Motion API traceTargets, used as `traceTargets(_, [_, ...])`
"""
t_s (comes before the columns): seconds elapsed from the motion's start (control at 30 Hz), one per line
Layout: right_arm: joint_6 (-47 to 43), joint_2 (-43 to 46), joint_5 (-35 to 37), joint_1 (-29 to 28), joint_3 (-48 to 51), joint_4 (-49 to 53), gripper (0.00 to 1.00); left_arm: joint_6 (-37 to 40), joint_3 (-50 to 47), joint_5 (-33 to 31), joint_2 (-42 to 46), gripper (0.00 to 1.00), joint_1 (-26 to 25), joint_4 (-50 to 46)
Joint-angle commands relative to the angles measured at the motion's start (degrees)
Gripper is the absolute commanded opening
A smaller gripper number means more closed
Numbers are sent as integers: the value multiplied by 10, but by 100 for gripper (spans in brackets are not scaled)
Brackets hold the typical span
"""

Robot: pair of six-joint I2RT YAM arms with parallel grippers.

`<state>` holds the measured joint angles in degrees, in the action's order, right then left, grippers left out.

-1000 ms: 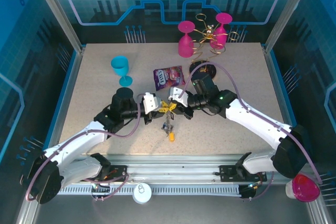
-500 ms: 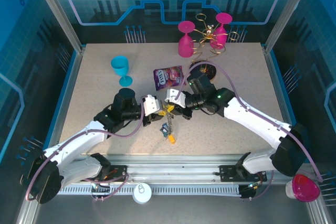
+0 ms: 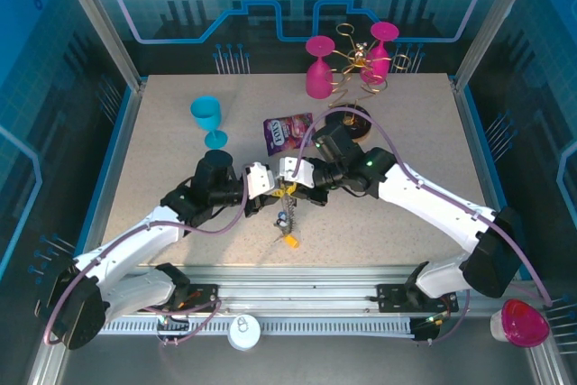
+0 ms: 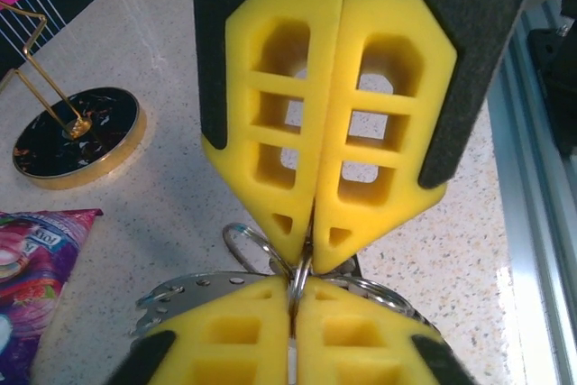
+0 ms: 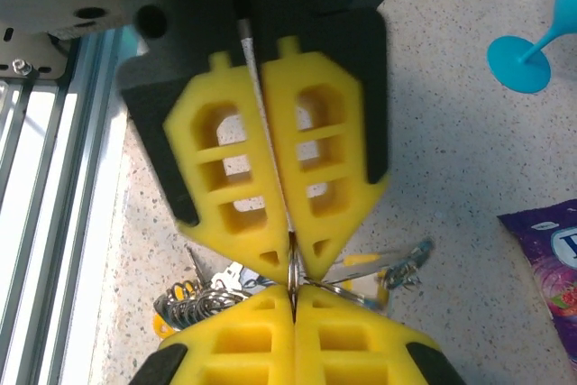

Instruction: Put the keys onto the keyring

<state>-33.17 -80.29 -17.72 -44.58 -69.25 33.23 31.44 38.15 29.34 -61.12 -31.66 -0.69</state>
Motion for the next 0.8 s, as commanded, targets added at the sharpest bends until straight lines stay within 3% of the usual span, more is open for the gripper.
traceTargets(0.0, [-11, -8, 2, -15, -22, 2, 0, 19, 27, 30, -5, 0, -4, -12])
traceTargets(0.07, [5, 3, -1, -7, -12, -12, 0, 24, 24, 30, 1, 0, -5, -11])
traceTargets(0.17, [49, 40, -43, 26, 31, -61, 26, 29, 7, 29, 13, 0, -5, 11])
traceTargets(0.23, [77, 63, -70, 42, 66, -100, 32, 29, -9, 28, 23, 0, -5, 40])
traceTargets(0.53, [154, 78, -102, 47, 134, -190, 28, 22, -43, 41, 40, 0, -5, 93])
traceTargets(0.77, [149, 63, -129, 47, 120, -159, 25, 12, -45, 31, 39, 0, -5, 102])
